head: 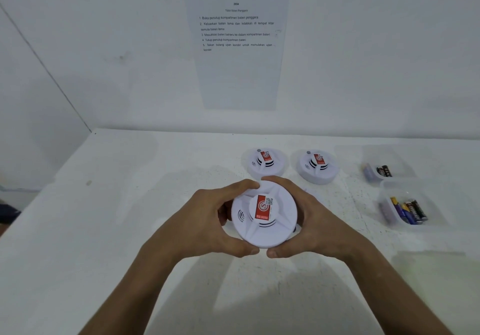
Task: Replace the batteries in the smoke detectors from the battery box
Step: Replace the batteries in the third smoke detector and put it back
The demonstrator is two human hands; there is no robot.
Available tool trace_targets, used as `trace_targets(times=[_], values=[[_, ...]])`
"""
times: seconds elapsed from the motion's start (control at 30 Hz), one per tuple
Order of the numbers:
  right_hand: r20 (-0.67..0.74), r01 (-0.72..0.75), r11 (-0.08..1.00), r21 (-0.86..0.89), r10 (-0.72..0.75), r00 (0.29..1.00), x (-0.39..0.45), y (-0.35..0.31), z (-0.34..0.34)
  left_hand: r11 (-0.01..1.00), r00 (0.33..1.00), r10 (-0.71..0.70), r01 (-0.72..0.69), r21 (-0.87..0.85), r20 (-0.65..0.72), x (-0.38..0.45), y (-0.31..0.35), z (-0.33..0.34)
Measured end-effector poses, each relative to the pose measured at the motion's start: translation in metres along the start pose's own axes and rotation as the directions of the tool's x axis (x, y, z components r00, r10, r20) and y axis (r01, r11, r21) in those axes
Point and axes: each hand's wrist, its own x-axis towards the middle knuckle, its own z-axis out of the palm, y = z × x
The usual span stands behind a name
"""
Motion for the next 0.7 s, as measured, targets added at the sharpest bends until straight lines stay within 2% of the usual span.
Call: trace_targets(times=[0.7], values=[[-0.029, 0.008, 1.0, -0.019, -0.009, 1.0, 0.0006, -0.0073, -0.0047, 0.998, 1.0, -0.019, 0.018, -0.055, -0.012, 0.0037, -0.0018, 0.0013]])
